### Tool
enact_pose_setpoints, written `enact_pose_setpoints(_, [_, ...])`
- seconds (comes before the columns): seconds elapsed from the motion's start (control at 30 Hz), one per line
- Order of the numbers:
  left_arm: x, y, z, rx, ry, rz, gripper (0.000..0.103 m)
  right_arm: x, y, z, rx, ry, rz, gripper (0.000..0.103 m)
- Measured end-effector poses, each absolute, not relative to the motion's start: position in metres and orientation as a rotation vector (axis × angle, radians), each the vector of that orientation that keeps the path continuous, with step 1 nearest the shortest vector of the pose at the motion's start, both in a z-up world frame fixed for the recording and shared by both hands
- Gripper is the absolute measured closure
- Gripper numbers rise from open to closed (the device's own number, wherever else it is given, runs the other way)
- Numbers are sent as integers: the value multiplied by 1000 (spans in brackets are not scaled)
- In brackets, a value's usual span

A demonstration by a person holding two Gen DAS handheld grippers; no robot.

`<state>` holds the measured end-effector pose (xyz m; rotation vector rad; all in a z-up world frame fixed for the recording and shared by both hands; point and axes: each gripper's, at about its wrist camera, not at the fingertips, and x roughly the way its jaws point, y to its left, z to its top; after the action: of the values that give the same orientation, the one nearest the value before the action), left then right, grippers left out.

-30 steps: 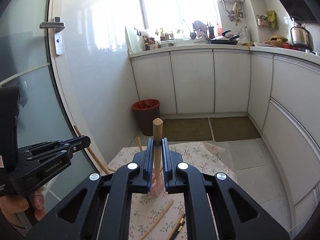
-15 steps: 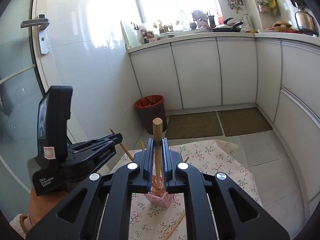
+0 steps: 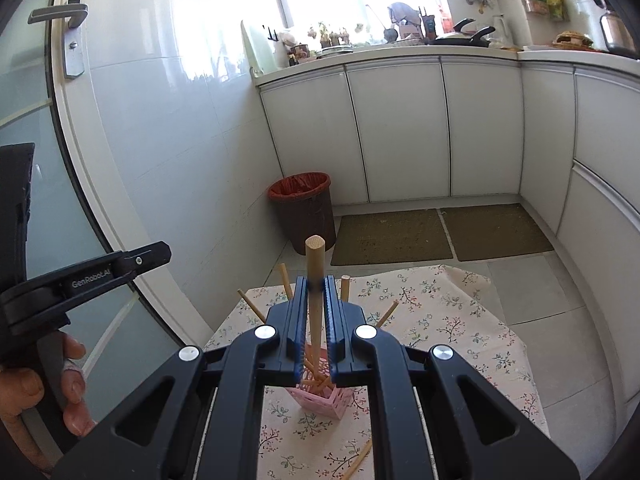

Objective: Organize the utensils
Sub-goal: 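Lower both held chopsticks into the pink holder and open both tools, then grasp a wooden chopstick with the left tool while the right tool grasps another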

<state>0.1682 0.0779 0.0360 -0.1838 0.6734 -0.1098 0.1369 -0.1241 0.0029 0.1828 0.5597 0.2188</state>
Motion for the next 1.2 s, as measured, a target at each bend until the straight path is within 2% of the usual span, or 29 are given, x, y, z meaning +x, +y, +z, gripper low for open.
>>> enact_pose_setpoints(0.23, [161, 81, 23, -147, 671, -18, 65, 147, -113, -9, 140, 579, 207, 91])
enact_pose_setpoints(0.33, [152, 81, 28, -153, 658, -23, 58, 134, -118, 3, 109, 550, 176, 82])
enact_pose_setpoints(0.4, [142, 77, 32, -149, 638, -29, 48, 126, -123, 9, 98, 542, 160, 80])
enact_pose_setpoints(0.5, [130, 67, 36, -131, 631, -47, 47, 113, -128, 16, 78, 534, 136, 77])
enact_pose_setpoints(0.57, [123, 61, 38, -122, 631, -55, 46, 104, -132, 19, 69, 526, 114, 67])
enact_pose_setpoints(0.67, [114, 55, 39, -115, 628, -61, 39, 91, -139, 22, 60, 516, 98, 58])
enact_pose_setpoints(0.8, [101, 46, 36, -102, 632, -72, 32, 78, -147, 24, 56, 515, 72, 50])
enact_pose_setpoints(0.87, [96, 41, 33, -92, 640, -82, 31, 71, -151, 22, 55, 518, 61, 42])
enact_pose_setpoints(1.2, [73, 28, 21, -61, 661, -104, 20, 46, -171, 14, 73, 538, 6, 23])
